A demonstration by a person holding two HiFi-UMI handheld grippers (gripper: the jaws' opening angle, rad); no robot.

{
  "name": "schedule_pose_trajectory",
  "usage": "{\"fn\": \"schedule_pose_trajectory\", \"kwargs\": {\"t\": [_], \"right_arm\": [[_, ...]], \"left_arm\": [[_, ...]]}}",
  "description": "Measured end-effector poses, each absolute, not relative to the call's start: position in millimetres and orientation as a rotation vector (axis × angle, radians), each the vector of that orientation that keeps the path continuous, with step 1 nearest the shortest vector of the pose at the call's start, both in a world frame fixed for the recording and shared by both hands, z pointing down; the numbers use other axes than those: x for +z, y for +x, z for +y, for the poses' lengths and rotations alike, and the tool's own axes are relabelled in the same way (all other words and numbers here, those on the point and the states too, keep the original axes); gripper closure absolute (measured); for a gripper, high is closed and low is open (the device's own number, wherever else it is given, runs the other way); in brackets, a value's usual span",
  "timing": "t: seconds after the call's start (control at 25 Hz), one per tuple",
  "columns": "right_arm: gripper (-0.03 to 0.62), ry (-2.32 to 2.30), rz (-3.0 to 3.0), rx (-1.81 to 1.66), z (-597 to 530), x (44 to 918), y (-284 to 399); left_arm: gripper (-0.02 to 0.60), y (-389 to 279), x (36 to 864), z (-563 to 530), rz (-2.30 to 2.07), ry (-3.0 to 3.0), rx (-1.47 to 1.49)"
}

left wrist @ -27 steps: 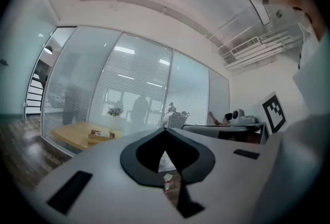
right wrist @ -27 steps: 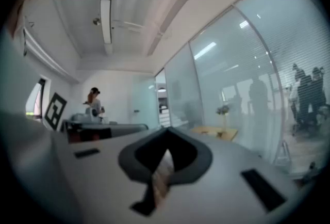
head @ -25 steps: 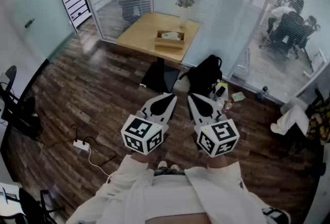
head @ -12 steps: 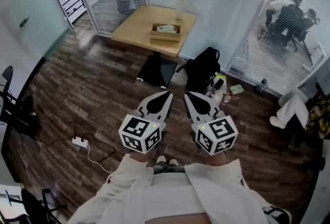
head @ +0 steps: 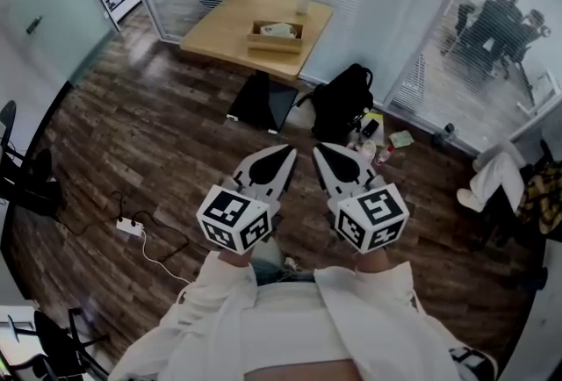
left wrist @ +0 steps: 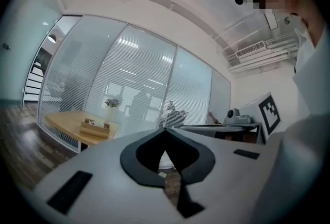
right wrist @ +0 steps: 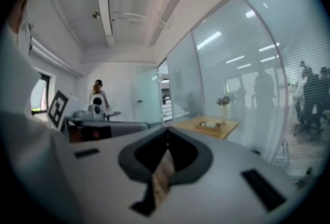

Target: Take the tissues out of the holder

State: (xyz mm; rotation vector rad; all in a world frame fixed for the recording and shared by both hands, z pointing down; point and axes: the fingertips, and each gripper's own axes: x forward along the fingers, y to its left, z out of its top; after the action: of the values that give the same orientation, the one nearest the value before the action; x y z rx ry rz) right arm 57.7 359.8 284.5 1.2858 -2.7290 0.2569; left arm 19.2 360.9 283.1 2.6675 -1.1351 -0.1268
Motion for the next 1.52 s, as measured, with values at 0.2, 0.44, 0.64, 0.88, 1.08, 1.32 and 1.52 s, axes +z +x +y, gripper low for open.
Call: {"fn": "schedule_pose_trajectory", "kwargs": {"t": [0.2, 0.44, 0.64, 0.88, 1.08, 1.32, 1.52], "right_arm": [[0.582, 1.282, -2.724, 0.278, 334, 295, 61], [0.582, 1.269, -2.734, 0.296, 283, 302, 45], [0.582, 1.261, -2.725, 0.271, 220, 298, 25], [0.582, 1.274, -2.738, 0.302, 142, 292, 1], [0.582, 1.32, -2.725, 0.331, 89, 303, -7], [0.582, 1.364, -2.699, 0.402, 61, 315, -5], [0.582, 1.395, -2.668, 0.447, 41, 324, 6]], "left_arm": [[0.574, 26, 293, 334, -1.111, 2.669, -0.1], [0.574, 6, 300, 279, -1.118, 2.653, -0.115], [0.574, -10, 303, 212, -1.111, 2.666, -0.039], [0.573, -32, 300, 130, -1.068, 2.677, -0.011], [0.574, -44, 307, 72, -1.059, 2.696, 0.019], [0.574, -52, 325, 39, -1.08, 2.649, 0.031], [0.573, -57, 334, 10, -1.129, 2.594, -0.009]]}}
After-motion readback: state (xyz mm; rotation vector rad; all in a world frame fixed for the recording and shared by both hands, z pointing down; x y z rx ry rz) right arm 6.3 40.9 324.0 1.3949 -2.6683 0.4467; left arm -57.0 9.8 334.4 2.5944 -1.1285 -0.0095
